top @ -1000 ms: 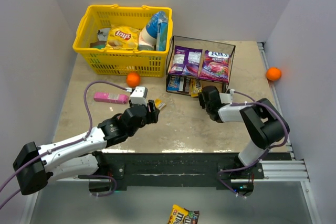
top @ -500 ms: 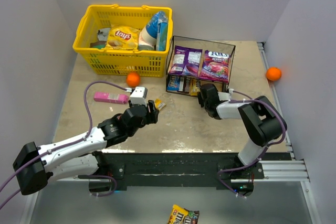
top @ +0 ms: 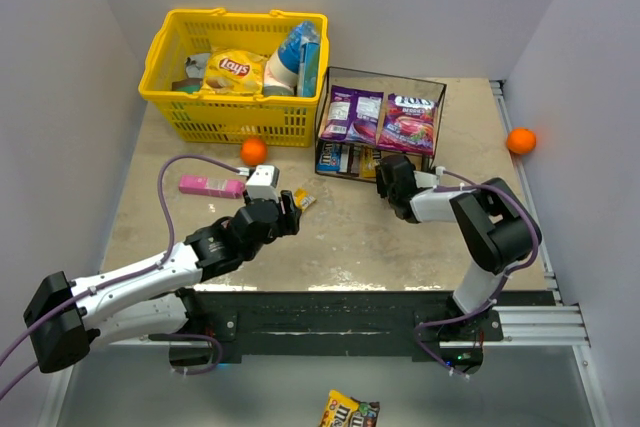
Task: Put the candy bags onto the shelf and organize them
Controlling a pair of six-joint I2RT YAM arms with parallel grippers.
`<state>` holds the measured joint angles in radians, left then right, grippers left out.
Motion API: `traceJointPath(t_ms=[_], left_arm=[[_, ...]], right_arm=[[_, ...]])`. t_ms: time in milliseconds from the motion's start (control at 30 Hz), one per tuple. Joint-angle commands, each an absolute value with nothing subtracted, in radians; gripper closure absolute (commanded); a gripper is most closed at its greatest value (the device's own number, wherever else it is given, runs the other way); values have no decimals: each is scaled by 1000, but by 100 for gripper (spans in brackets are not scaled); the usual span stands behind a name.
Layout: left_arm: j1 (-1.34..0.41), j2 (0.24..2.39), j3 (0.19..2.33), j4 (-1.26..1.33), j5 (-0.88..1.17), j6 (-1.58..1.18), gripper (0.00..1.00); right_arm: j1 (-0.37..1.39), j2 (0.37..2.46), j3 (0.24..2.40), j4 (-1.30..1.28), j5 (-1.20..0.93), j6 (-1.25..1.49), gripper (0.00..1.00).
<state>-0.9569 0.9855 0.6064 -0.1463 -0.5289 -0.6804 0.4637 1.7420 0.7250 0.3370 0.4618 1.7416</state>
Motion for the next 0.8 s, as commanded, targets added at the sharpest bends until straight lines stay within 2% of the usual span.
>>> traceJointPath(t_ms=[0, 133, 367, 767], left_arm=[[-956, 971, 595, -129, -565, -689, 38], [-954, 977, 595, -126, -565, -687, 38], [-953, 985, 595, -121, -560, -692, 38], [-896, 1077, 601, -138, -496, -756, 36]], right_arm=[[482, 1726, 735, 368, 453, 1661, 70], [489, 1697, 724, 359, 442, 1628, 68], [495, 1615, 655, 345, 396, 1589, 54], [515, 1355, 496, 299, 318, 1413, 48]])
